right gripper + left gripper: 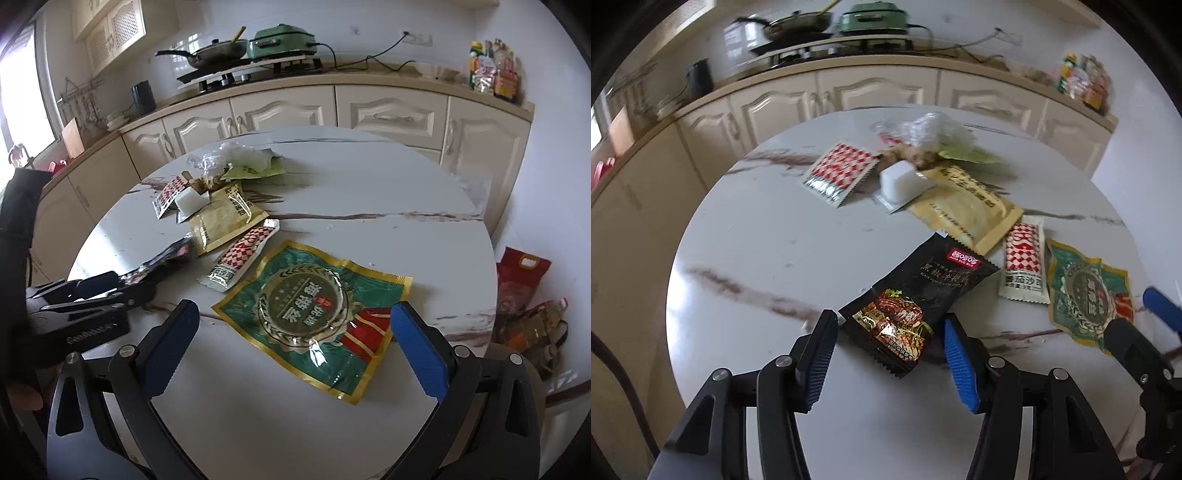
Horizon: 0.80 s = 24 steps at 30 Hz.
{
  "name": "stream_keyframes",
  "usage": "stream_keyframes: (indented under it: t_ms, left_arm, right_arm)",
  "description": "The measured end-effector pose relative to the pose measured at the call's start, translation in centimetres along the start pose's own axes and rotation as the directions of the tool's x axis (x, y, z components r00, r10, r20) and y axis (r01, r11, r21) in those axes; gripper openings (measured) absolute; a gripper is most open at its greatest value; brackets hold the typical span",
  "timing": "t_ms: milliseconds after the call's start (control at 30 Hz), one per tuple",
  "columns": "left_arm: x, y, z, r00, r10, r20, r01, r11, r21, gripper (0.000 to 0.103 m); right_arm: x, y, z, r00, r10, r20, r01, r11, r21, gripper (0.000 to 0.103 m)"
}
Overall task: Collect trash
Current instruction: 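Grasp the black snack packet with the left tool while the right tool grasps the red-white sauce stick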
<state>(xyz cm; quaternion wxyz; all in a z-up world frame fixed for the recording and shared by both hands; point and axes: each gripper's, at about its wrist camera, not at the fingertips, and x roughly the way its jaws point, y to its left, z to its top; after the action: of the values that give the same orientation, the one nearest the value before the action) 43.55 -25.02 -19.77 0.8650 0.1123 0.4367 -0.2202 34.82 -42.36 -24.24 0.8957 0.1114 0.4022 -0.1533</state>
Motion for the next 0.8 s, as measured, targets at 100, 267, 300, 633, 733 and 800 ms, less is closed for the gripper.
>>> stream_keyframes:
  t_ms: [100, 267, 300, 633, 733, 800]
  left_arm:
    - [0.6, -0.4, 0.5, 1.0, -0.01, 0.006, 0.009, 0.999, 0.038, 0.064]
    - [1.7, -1.0, 1.3, 0.999, -0.031, 0.013, 0.029, 0.995, 0.092, 0.069]
    - [1.8, -1.0, 1.5, 0.999, -0.037, 0.008, 0.036, 0.995, 0.097, 0.068]
    - [1.6, -0.2, 1.2, 0.987, -0.153, 0.039, 0.15, 0.986, 0.07, 0.007]
    - [0.7, 1.2, 1.1, 0.982, -0.18, 0.059, 0.178, 0.983, 0.037, 0.004]
    - [0.1, 1.9, 0.9, 0.98, -0.183, 0.075, 0.181, 0.983, 0.026, 0.004]
  right_arm:
    - [-0.3, 0.1, 0.2, 1.0, -0.012, 0.003, 0.012, 1.0, -0.005, 0.103]
    - [-0.1, -0.1, 0.7, 1.0, -0.024, 0.001, 0.024, 1.0, 0.007, 0.103]
    - [0.1, -0.1, 0.8, 1.0, -0.025, -0.002, 0.025, 1.0, 0.011, 0.103]
    - [1.8, 1.6, 2.1, 0.999, -0.029, -0.022, 0.029, 1.0, -0.006, 0.103]
    - [3.2, 3.0, 3.1, 0.998, -0.036, -0.047, 0.033, 0.998, -0.052, 0.103]
    - [4.3, 3.8, 3.6, 0.997, -0.037, -0.067, 0.032, 0.996, -0.079, 0.103]
